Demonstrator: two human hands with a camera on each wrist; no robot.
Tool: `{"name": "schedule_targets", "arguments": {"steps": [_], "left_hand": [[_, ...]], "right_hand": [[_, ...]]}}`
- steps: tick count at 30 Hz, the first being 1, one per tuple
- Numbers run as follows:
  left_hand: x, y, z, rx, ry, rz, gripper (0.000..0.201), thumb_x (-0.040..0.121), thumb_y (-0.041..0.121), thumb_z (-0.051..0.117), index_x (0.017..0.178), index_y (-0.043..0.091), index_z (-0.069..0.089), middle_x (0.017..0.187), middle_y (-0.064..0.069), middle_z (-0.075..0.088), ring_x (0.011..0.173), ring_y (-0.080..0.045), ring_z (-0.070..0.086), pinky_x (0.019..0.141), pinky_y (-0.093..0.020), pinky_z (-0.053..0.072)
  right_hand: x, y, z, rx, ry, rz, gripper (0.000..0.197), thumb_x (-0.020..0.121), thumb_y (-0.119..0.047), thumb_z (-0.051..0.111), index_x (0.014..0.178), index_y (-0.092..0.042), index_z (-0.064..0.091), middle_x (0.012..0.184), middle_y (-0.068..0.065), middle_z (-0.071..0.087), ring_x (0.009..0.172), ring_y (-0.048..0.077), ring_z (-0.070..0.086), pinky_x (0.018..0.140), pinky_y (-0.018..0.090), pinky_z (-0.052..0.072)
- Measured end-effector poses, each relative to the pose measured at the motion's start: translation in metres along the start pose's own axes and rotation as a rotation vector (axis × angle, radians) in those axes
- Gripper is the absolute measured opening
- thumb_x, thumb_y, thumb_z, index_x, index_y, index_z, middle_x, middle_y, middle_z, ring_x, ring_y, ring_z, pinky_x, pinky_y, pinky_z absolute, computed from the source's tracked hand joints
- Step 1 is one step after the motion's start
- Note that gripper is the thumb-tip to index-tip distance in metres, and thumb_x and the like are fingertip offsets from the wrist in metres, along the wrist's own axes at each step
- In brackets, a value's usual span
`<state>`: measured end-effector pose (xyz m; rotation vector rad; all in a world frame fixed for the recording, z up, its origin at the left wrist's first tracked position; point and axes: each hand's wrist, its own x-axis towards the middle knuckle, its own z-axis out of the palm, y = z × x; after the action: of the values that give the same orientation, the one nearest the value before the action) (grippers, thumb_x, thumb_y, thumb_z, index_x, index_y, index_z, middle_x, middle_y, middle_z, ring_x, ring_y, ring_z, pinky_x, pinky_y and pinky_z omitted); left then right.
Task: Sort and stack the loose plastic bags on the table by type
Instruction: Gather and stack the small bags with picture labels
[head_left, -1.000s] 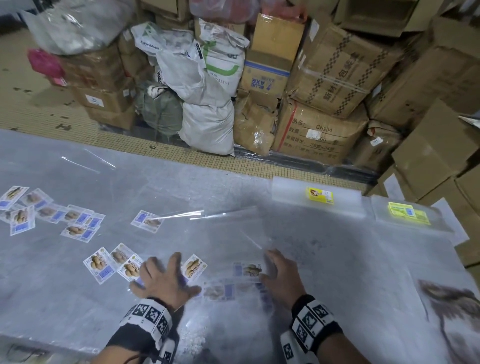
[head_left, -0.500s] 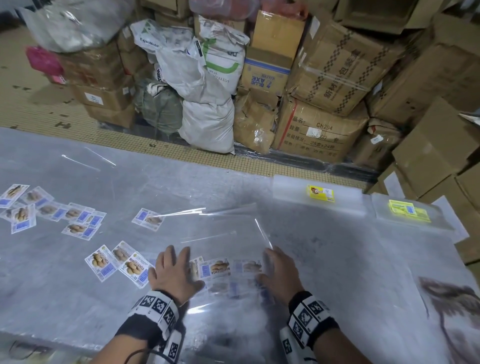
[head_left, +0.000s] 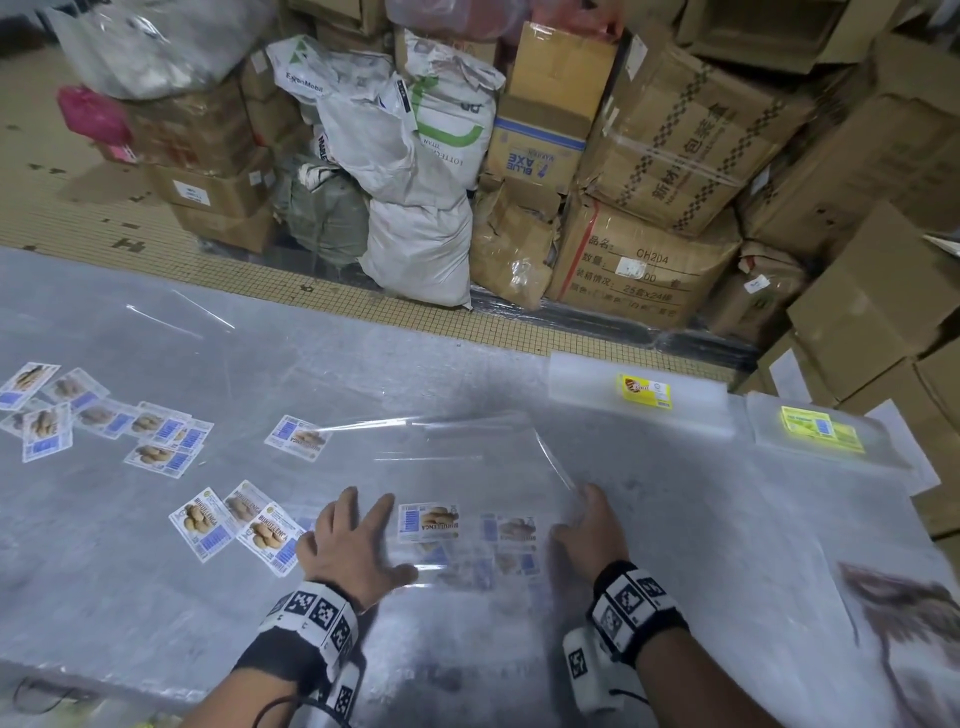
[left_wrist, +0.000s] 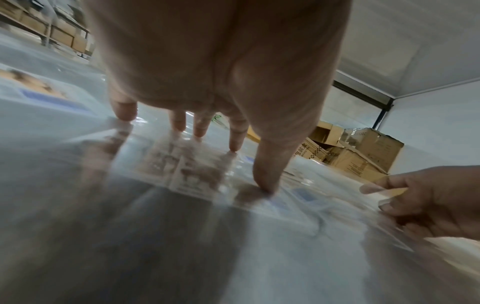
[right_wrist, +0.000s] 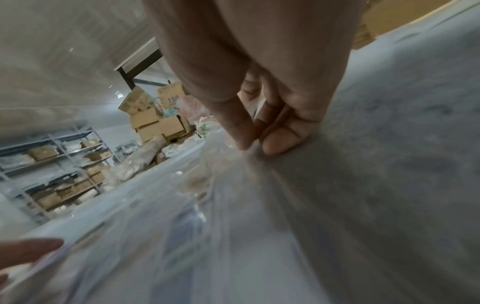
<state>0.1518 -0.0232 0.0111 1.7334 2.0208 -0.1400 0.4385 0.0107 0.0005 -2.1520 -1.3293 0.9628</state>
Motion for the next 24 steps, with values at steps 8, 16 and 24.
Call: {"name": "schedule_targets", "arguments": {"steps": [8, 16, 24], "left_hand": [[0.001, 0.008, 0.000, -0.036, 0.079, 0.027, 0.071, 0.087, 0.047, 0.056, 0.147, 0.048, 0.018, 0.161, 0.003, 0.008, 0.145, -0.026, 0.015, 0.113, -0.055, 0.021], [0.001, 0.008, -0.004, -0.006, 0.032, -0.007, 0.096, 0.069, 0.077, 0.058, 0.148, 0.050, 0.011, 0.161, -0.004, -0.001, 0.148, -0.030, 0.002, 0.115, -0.059, 0.013], [-0.001, 0.023, 0.000, 0.031, -0.042, 0.078, 0.100, 0.072, 0.066, 0.065, 0.149, 0.050, 0.004, 0.163, 0.003, -0.011, 0.150, -0.027, -0.007, 0.115, -0.065, 0.001]], "right_hand": [[0.034, -0.005, -0.032, 0.097, -0.143, -0.038, 0.046, 0.074, 0.014, 0.053, 0.108, -0.017, 0.053, 0.076, 0.005, 0.060, 0.068, 0.025, 0.058, 0.067, 0.045, 0.054], [0.061, -0.014, -0.064, 0.069, -0.221, -0.008, 0.058, 0.079, 0.022, 0.030, 0.118, -0.014, 0.052, 0.074, 0.012, 0.057, 0.060, 0.023, 0.049, 0.051, 0.028, 0.040], [0.067, -0.027, -0.071, 0.098, -0.229, -0.045, 0.071, 0.082, 0.018, 0.040, 0.141, -0.021, 0.037, 0.080, 0.008, 0.063, 0.065, 0.022, 0.055, 0.059, 0.030, 0.046]]}}
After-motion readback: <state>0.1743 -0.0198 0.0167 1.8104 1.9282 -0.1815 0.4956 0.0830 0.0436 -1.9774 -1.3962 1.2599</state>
